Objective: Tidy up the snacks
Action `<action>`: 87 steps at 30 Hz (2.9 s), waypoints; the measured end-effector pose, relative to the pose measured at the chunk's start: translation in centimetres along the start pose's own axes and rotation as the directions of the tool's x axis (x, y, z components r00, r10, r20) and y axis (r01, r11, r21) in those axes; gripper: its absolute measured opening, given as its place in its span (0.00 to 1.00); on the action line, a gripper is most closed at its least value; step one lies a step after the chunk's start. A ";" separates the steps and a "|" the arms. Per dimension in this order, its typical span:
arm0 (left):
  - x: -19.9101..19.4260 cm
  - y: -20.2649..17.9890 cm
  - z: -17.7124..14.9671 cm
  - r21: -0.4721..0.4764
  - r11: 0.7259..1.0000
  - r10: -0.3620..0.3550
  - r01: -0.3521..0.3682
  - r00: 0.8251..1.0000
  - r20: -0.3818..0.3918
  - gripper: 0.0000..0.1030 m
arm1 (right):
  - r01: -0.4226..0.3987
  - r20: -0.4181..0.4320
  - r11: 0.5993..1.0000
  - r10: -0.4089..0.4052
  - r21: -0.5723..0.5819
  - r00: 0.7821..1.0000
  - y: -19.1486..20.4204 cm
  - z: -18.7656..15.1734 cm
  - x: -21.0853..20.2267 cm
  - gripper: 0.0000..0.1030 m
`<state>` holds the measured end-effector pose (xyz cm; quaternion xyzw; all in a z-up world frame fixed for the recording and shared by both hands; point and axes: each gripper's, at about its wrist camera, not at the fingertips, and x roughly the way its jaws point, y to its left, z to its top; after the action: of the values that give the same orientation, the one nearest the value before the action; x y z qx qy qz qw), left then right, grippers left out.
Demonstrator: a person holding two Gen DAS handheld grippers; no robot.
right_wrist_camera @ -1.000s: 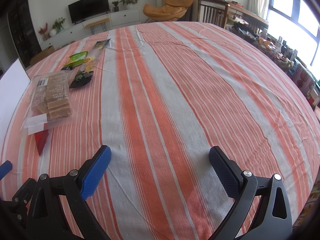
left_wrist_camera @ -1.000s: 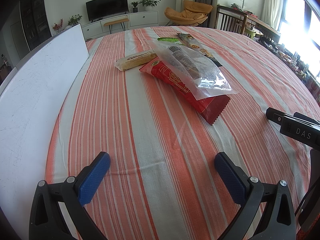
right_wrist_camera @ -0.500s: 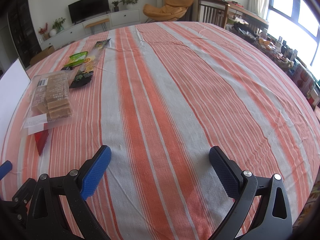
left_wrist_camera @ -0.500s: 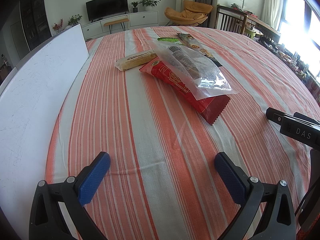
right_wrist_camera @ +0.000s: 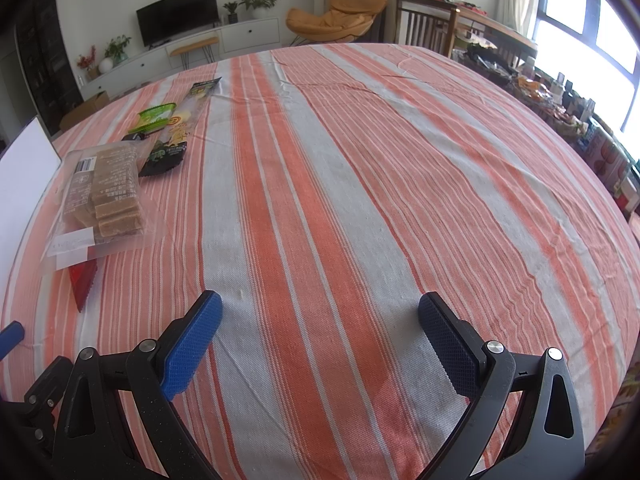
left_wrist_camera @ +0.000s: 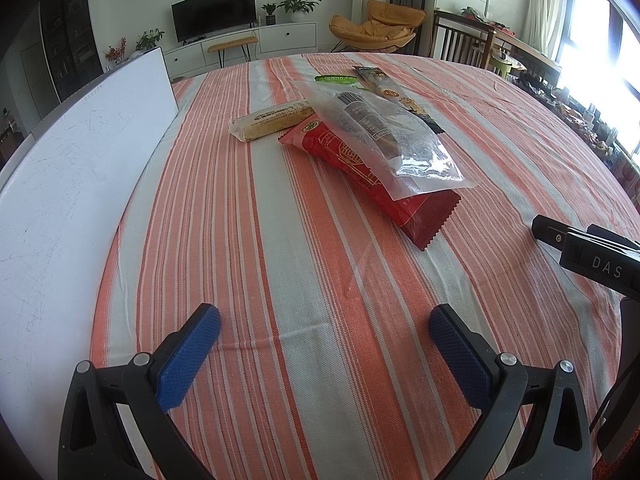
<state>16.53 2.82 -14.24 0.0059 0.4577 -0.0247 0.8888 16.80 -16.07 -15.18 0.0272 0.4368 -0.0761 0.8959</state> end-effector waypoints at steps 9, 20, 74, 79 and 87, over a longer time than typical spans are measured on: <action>0.0 0.0 0.0 0.000 1.000 0.000 0.000 1.000 0.000 1.00 | 0.001 0.000 1.000 -0.001 0.000 1.000 0.0 0.0 0.0 0.97; 0.0 0.0 0.0 0.000 1.000 0.001 -0.001 1.000 0.000 1.00 | 0.001 0.000 1.000 -0.001 0.002 1.000 0.1 0.0 0.0 0.97; 4.5 -2.4 15.5 0.038 0.999 0.009 -0.005 0.994 -0.112 0.37 | -0.013 0.000 1.000 0.013 -0.008 1.000 0.1 0.1 0.1 0.98; -3.5 1.4 12.5 -0.038 0.993 -0.116 0.116 0.993 -0.003 0.36 | -0.013 0.000 1.000 0.013 -0.008 1.000 0.1 0.1 0.1 0.98; -7.9 2.0 0.8 0.032 0.994 -0.103 0.105 0.993 -0.060 0.36 | -0.013 0.000 1.000 0.013 -0.008 1.000 0.1 0.1 0.1 0.98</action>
<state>12.74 5.12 -7.38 -0.0015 0.4826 -0.0788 0.8723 16.93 -15.99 -15.20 0.0262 0.4370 -0.0686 0.8965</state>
